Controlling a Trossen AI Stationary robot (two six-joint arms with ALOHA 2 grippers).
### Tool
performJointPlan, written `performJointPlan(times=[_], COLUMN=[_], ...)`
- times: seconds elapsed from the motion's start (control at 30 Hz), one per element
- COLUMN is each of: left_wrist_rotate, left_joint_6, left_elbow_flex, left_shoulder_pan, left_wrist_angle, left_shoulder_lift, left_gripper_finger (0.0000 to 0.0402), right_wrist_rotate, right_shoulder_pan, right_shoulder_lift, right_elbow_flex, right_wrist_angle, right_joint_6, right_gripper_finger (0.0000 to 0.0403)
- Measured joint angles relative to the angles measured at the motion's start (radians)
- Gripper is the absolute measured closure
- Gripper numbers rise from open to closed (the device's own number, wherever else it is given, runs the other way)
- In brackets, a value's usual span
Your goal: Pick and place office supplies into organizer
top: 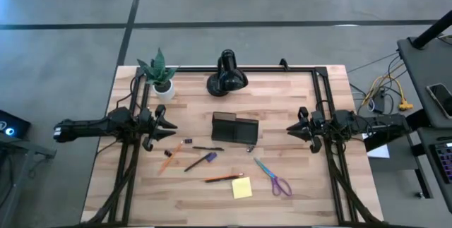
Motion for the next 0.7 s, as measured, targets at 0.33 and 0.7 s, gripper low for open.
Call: performJointPlan(times=[0.33, 0.7], left_wrist_rotate=[0.0, 0.0], left_joint_6=[0.0, 0.0], left_elbow_flex=[0.0, 0.0], left_shoulder_pan=[0.0, 0.0], left_wrist_angle=[-0.001, 0.0], left_shoulder_lift=[-0.002, 0.001], left_gripper_finger=[0.0316, 0.0316], right_wrist_rotate=[-0.116, -0.111], right_shoulder_pan=[0.0, 0.002], right_shoulder_lift=[0.146, 0.779], right_elbow_flex=[0.034, 0.421], right_wrist_angle=[0.26, -0.109], right_joint_6=[0.193, 0.478], right_gripper_finger=[0.0339, 0.0339])
